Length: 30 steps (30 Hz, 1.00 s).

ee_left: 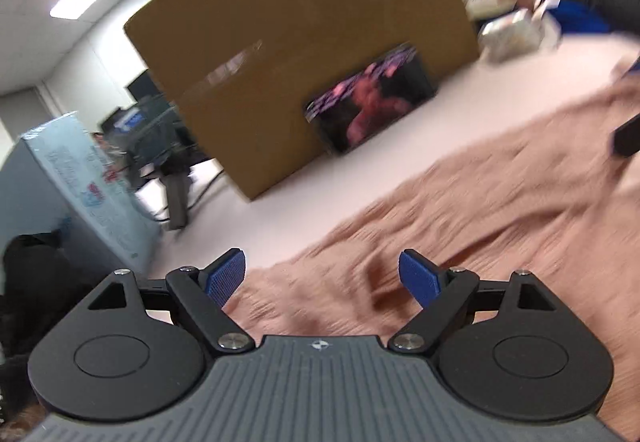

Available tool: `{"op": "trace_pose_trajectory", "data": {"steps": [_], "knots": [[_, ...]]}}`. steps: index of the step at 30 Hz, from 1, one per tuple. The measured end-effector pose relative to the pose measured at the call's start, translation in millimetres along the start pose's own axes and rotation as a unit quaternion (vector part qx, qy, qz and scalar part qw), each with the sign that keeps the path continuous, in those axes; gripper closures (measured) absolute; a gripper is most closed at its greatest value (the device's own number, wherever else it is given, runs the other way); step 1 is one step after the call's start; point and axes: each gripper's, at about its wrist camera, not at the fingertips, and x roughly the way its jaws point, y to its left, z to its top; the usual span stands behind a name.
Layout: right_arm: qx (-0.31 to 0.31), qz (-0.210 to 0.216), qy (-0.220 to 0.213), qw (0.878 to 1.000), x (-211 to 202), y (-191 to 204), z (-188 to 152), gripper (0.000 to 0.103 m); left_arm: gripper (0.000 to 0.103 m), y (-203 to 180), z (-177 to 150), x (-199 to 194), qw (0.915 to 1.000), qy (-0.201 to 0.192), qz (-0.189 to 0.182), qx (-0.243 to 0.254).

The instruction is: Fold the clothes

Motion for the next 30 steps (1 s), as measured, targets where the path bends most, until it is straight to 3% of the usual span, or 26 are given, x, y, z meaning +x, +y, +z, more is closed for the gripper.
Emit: {"op": "trace_pose_trajectory", "data": {"steps": [6, 7, 11, 15, 19, 30], "knots": [[-0.008, -0.010, 0.002, 1.000, -1, -2, -3, 0.004, 0.018, 62, -34, 11, 0.9898, 0.052, 0.132, -0.011], [-0.007, -0.009, 0.002, 1.000, -2, -3, -3, 0.004, 0.018, 79, -44, 10, 0.9802, 0.073, 0.183, -0.018], [-0.007, -0.010, 0.002, 1.000, -2, -5, -2, 0.004, 0.018, 111, -65, 4, 0.9664, 0.106, 0.230, -0.044], [-0.006, -0.009, 0.003, 1.000, -1, -5, -1, 0.004, 0.018, 109, -62, -14, 0.9732, 0.090, 0.208, -0.039], [-0.005, -0.007, 0.002, 1.000, -1, -5, -1, 0.004, 0.018, 119, -49, -44, 0.9850, 0.037, 0.141, -0.092], [-0.018, -0.022, 0.005, 1.000, 0, 1, -1, 0.004, 0.018, 74, -40, -94, 0.9944, -0.046, 0.042, -0.085]]}}
